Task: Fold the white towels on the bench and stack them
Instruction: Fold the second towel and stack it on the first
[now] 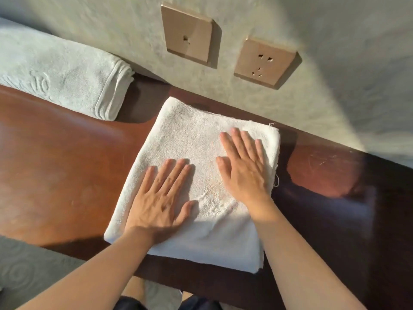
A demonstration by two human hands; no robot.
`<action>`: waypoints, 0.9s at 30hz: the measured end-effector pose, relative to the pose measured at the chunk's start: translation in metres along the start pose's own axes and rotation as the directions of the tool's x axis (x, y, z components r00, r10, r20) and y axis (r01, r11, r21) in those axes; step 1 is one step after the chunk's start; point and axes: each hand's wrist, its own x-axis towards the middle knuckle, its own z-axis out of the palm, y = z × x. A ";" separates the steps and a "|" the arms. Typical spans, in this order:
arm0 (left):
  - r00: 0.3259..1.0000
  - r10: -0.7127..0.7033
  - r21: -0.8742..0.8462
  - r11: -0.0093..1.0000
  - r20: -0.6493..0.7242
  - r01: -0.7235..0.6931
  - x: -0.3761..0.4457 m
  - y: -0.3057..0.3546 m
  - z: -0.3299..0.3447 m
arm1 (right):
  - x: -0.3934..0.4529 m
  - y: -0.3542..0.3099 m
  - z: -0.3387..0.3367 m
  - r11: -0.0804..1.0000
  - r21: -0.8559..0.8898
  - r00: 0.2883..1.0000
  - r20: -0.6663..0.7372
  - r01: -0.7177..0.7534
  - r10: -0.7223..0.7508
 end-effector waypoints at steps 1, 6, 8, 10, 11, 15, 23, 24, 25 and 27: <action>1.000 -0.006 0.004 1.000 -0.002 0.006 0.001 -0.001 0.001 | 0.008 0.014 -0.001 0.996 0.006 0.996 0.007 -0.086 0.086; 1.000 -0.030 0.039 0.999 0.002 0.030 0.003 -0.003 0.000 | 0.013 -0.008 -0.014 0.937 0.140 0.945 -0.013 -0.321 0.326; 1.000 -0.026 0.029 0.999 -0.007 0.026 0.004 -0.003 0.000 | -0.020 -0.046 -0.011 0.921 0.258 0.951 -0.020 -0.294 0.309; 1.000 -0.011 0.018 1.000 -0.013 0.012 0.005 -0.002 0.000 | -0.065 -0.073 -0.001 0.951 0.235 0.979 0.042 -0.203 0.199; 1.000 -0.008 0.020 1.000 -0.015 0.008 0.006 -0.003 0.000 | -0.082 -0.076 0.004 0.973 0.174 0.987 0.076 -0.153 0.142; 1.000 -0.027 0.031 0.999 -0.009 0.027 0.006 -0.004 0.002 | -0.098 -0.031 0.006 0.977 -0.022 0.966 0.146 -0.211 0.212; 1.000 -0.003 -0.035 0.999 0.001 0.003 0.003 -0.005 0.001 | -0.120 -0.091 -0.007 0.956 0.094 0.960 0.010 -0.280 0.280; 1.000 -0.003 -0.043 0.999 -0.005 0.003 0.004 -0.005 0.001 | -0.123 -0.094 -0.002 0.967 0.100 0.972 0.037 -0.236 0.233; 1.000 -0.003 -0.051 0.999 -0.005 0.002 0.004 -0.006 0.000 | -0.126 -0.090 0.002 0.959 0.113 0.965 0.066 -0.261 0.255; 1.000 0.005 -0.061 0.998 -0.009 -0.005 0.002 -0.005 0.001 | -0.131 -0.080 0.009 0.916 0.116 0.923 0.049 -0.385 0.382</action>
